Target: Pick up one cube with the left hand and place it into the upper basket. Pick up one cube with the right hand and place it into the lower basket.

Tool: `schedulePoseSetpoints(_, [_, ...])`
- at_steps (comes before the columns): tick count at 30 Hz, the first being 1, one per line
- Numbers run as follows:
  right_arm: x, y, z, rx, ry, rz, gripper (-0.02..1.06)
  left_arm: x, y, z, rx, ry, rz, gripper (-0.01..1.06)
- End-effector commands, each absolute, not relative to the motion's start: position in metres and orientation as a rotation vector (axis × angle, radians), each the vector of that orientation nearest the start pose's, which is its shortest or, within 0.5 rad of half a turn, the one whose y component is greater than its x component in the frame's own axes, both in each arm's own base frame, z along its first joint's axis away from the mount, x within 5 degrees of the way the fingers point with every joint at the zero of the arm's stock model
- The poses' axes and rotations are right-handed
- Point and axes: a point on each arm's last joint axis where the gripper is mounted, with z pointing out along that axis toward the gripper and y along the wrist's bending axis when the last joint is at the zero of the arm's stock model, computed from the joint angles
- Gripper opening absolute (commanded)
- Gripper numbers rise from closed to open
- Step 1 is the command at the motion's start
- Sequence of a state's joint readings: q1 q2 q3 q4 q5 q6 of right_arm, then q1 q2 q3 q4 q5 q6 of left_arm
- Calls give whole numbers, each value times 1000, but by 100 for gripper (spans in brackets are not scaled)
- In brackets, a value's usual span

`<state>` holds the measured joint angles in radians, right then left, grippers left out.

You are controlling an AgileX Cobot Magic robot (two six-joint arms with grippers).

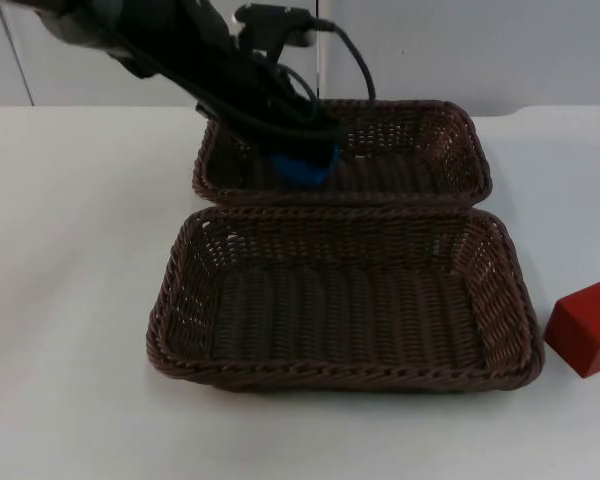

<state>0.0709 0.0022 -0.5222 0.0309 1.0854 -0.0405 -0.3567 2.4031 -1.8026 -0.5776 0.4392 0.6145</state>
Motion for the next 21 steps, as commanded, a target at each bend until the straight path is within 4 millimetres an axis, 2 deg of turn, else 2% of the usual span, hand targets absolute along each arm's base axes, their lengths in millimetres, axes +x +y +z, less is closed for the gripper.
schedulePoseSetpoints(1, [-8, 2, 280, -107, 2042, 52, 105, 479, -205, 113, 634, 2385, -427, 0])
schedulePoseSetpoints(4, [-8, 2, 280, -107, 2042, 52, 105, 479, -205, 112, 637, 2388, -430, 2])
schedulePoseSetpoints(7, [-8, 2, 280, -107, 2042, 52, 105, 479, -205, 112, 641, 2394, -434, 19])
schedulePoseSetpoints(8, [-8, 2, 280, -107, 2042, 52, 105, 479, -205, 112, 641, 2394, -434, 19])
schedulePoseSetpoints(10, [-8, 2, 280, -107, 2042, 52, 105, 478, -205, 112, 642, 2399, -439, 40])
schedulePoseSetpoints(11, [-8, 2, 280, -107, 2042, 52, 105, 478, -206, 112, 633, 2400, -449, 56])
schedulePoseSetpoints(12, [-8, 2, 280, -107, 2042, 52, 105, 478, -206, 112, 629, 2402, -454, 62])
schedulePoseSetpoints(13, [-8, 2, 280, -107, 2042, 52, 105, 478, -206, 112, 629, 2402, -454, 62])
schedulePoseSetpoints(14, [-8, 2, 280, -107, 2042, 52, 105, 477, -206, 113, 626, 2410, -469, 76])
schedulePoseSetpoints(16, [-8, 2, 280, -107, 2042, 52, 105, 476, -207, 118, 634, 2409, -478, 89])
schedulePoseSetpoints(19, [-8, 2, 280, -107, 2042, 52, 105, 474, -207, 128, 641, 2399, -486, 96])
schedulePoseSetpoints(21, [-8, 2, 280, -107, 2042, 52, 105, 474, -207, 144, 644, 2368, -483, 98])
